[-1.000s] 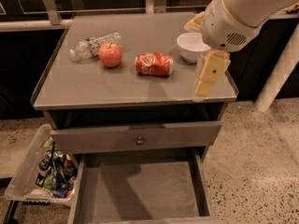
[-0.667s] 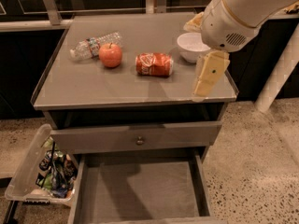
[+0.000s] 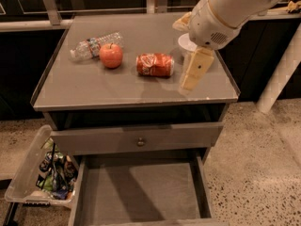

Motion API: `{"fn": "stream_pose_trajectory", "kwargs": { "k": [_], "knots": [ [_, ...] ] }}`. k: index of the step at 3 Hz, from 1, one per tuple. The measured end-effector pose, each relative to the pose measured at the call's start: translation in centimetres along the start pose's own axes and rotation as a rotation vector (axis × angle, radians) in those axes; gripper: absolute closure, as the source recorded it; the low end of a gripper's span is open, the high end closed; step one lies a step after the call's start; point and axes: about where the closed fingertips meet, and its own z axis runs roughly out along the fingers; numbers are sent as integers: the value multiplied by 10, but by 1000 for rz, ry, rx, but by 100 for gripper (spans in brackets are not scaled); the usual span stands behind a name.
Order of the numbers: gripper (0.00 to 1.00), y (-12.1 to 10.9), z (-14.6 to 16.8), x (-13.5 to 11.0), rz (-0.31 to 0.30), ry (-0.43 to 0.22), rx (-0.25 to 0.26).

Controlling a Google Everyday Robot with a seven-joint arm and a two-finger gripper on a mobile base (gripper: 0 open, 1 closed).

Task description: Place coke can into middle drawer

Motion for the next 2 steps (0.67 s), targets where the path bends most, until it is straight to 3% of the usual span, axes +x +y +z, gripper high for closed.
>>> {"fn": "stream_pose_trajectory", "kwargs": {
  "k": [2],
  "knots": [
    [0,-51,62,0,50,-76,-47]
  ]
}}
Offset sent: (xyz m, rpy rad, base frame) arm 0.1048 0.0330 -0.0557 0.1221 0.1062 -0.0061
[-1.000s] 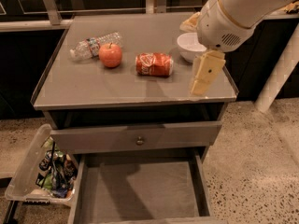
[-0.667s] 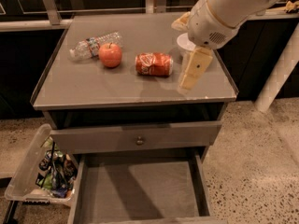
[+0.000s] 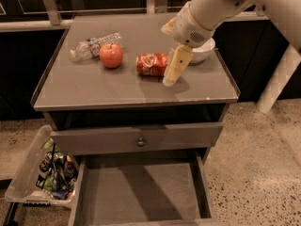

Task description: Place coke can into middle drawer

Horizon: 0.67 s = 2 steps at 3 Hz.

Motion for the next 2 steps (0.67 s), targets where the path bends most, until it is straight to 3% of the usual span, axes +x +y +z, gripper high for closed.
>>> {"fn": "stream_pose_trajectory", "kwargs": {
  "k": [2],
  "knots": [
    [0,-22,48,12,70,12,-58]
  ]
}}
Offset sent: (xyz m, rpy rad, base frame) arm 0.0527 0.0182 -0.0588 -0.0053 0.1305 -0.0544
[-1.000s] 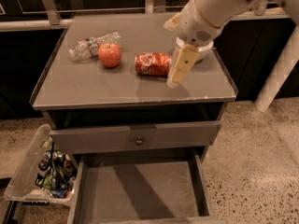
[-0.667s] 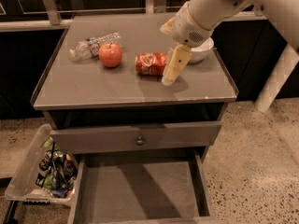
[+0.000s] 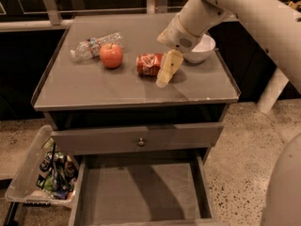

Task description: Place coke can into middle drawer

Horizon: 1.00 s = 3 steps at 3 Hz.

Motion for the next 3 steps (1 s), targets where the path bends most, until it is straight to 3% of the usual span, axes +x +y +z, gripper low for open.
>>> {"fn": "stream_pose_trajectory", "kwargs": {
  "k": [2,3],
  "knots": [
    [0,-14,38,16,54,48,-51],
    [18,-14,40,17,55,49,-53]
  ]
}}
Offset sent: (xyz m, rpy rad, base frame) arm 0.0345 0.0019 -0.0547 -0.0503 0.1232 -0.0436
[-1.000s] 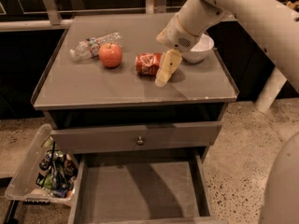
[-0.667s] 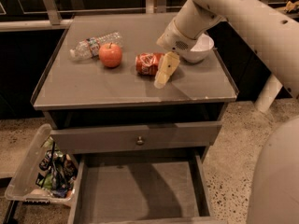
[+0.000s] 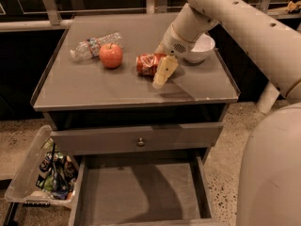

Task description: Place coke can into middle drawer

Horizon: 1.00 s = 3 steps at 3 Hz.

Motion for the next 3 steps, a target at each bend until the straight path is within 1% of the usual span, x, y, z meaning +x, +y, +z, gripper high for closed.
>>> {"fn": "stream_pose_trajectory", "kwargs": {
  "k": [2,3],
  "knots": [
    [65,0,0,0,0,0,0],
    [88,2,-1,-5,-24,16,-4]
  ]
}}
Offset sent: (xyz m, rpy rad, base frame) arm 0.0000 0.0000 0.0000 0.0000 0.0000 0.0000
